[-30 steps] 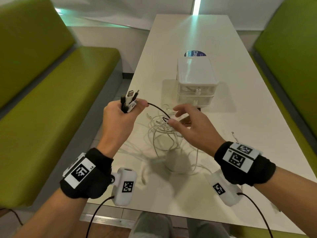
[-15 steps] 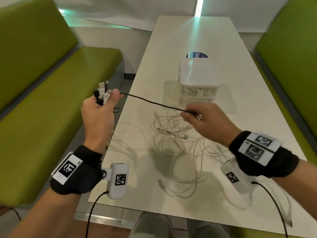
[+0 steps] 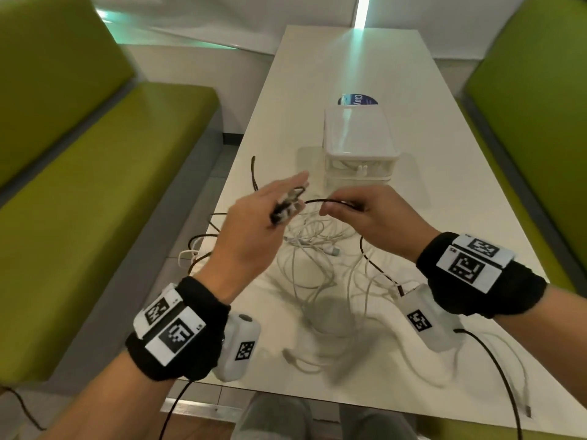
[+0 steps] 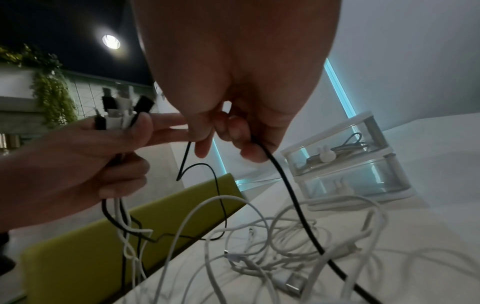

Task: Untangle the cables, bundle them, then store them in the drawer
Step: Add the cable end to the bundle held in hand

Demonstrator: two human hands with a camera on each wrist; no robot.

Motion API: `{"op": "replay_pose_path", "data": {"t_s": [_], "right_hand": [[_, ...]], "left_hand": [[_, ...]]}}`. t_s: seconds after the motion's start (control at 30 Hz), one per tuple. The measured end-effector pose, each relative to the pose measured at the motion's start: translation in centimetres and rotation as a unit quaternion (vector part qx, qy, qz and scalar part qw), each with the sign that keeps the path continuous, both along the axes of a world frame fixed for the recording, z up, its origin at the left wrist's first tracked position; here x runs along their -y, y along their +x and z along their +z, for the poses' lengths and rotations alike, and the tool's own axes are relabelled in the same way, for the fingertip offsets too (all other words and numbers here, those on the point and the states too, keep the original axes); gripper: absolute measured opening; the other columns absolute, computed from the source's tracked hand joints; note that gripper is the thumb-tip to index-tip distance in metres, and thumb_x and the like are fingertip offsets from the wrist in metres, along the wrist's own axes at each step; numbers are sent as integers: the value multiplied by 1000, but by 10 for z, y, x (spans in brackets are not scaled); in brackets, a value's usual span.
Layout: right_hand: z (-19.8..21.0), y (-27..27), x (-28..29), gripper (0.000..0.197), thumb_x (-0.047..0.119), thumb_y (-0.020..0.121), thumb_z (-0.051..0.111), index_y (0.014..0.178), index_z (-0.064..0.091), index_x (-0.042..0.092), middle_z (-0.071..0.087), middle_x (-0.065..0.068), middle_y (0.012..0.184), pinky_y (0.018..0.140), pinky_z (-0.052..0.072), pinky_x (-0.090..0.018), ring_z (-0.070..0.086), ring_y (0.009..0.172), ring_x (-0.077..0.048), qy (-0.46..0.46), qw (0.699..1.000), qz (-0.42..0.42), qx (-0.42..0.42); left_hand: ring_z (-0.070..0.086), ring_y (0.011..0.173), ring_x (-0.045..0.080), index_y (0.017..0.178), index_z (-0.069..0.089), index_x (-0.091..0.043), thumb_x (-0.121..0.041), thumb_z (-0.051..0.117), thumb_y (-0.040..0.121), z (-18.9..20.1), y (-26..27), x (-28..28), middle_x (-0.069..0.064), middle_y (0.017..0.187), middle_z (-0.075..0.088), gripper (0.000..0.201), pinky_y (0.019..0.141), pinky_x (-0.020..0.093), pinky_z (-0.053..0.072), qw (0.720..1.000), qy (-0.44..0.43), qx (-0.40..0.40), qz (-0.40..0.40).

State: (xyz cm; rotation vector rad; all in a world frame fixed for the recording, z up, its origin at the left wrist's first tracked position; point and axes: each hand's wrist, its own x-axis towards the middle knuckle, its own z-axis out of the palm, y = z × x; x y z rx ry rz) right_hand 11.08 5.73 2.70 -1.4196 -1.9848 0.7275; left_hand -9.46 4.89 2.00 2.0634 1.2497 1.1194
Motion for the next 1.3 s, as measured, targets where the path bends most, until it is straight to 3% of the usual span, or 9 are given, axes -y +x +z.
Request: {"op": "replay_pose_path", "data": {"t_s": [0.1, 0.17, 0.4, 0.53, 0.63, 0.8, 0.93, 1.07, 1.3], "right_hand": [[5, -5, 3, 18, 34, 94, 59, 87, 72, 24, 59, 0, 66, 59, 37, -25, 49, 61, -13, 1, 999, 32, -9], [4, -4, 3, 19, 33, 94, 59, 82, 70, 23, 53, 5, 60, 60, 41, -29, 48, 59, -13, -15, 999, 36, 1], [-2, 13, -1, 22, 24, 97, 55, 83, 68, 13, 69, -1, 69, 74, 51, -32, 64, 68, -14, -74, 997, 14, 32], [-5, -4, -3, 22, 31, 96, 54, 82, 63, 17, 66, 1, 74, 67, 47, -34, 60, 70, -17, -39, 986, 62, 150], [-5, -23, -5, 23, 35, 96, 52, 85, 62, 18, 58, 5, 74, 62, 37, -31, 50, 67, -14, 3, 967, 95, 235], [3, -52, -10, 18, 33, 97, 52, 80, 54, 28, 54, 12, 57, 53, 36, -24, 52, 55, -4, 48, 987, 4, 150], [2, -82, -14, 16, 24, 97, 53, 97, 68, 19, 71, 7, 72, 67, 55, -27, 68, 63, -9, -17, 998, 30, 46], [-8, -102, -15, 28, 23, 97, 54, 123, 63, 24, 73, 10, 97, 84, 51, -28, 69, 81, -9, -41, 994, 64, 75], [-18, -91, -10, 23, 25, 96, 56, 116, 66, 25, 68, 14, 110, 85, 47, -22, 65, 93, -6, -62, 981, 83, 163]], "left_hand": [[62, 79, 13, 95, 69, -21, -16, 56, 95, 3, 8, 2, -1, 90, 69, 14, 69, 29, 46, 995, -11, -97, 5], [58, 72, 15, 82, 67, -20, -8, 51, 92, 6, 5, 0, -3, 79, 65, 22, 62, 29, 42, 992, -12, -125, 30], [53, 59, -1, 71, 61, -37, -12, 48, 94, 28, -52, -26, -8, 73, 64, 37, 54, 13, 39, 980, -10, -1, 198], [59, 71, 23, 75, 64, -31, -12, 50, 95, 29, -74, -24, -3, 75, 65, 31, 56, 18, 38, 974, 3, 9, 225], [58, 74, 16, 76, 64, -28, -22, 50, 98, 29, -87, -24, 2, 81, 67, 27, 57, 8, 36, 969, -6, 12, 248], [51, 55, -7, 73, 64, -29, -29, 51, 99, 37, -123, -25, -4, 88, 72, 29, 53, 20, 35, 964, -34, -25, 261], [51, 58, -9, 82, 69, -27, -30, 53, 97, 45, -150, -22, -8, 79, 67, 22, 51, 7, 33, 952, -5, -64, 298], [43, 51, 9, 88, 72, -20, -31, 52, 97, 41, -170, -26, -7, 78, 67, 24, 45, 20, 32, 940, 8, -75, 334], [54, 75, 19, 100, 72, -14, -23, 52, 97, 35, -200, -34, 5, 98, 70, 22, 65, 32, 41, 909, 27, -46, 413]]}}
